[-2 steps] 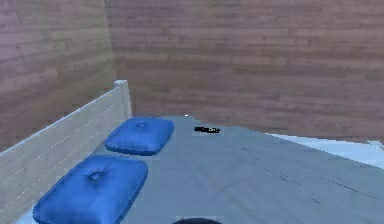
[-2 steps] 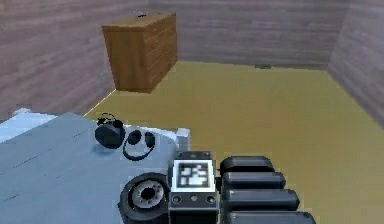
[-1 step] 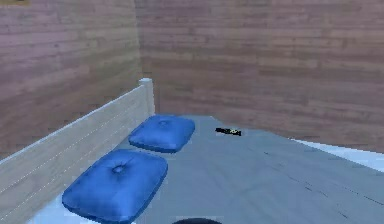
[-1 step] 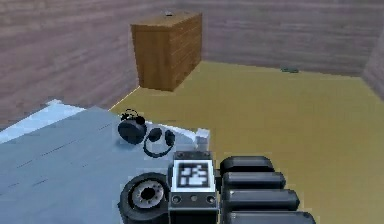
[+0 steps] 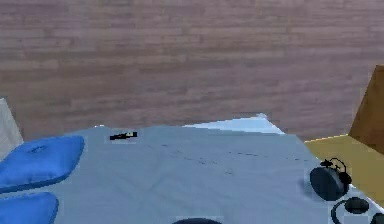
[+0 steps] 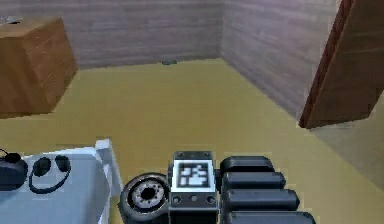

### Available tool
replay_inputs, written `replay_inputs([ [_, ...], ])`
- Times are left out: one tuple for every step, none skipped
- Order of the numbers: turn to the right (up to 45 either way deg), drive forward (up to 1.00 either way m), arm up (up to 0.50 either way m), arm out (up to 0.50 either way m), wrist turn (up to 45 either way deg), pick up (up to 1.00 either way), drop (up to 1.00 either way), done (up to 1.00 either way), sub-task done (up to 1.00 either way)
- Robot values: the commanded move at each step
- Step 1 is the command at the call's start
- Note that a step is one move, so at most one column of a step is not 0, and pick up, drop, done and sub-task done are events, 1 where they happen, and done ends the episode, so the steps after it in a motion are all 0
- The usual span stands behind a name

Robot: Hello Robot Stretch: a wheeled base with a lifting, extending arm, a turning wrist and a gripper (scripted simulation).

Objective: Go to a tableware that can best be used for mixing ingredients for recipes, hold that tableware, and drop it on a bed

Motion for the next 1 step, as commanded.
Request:
replay_inputs([
  [45.0, 0.00, 0.00, 0.00, 0.0, 0.00, 0.00, 0.00, 0.00],
])
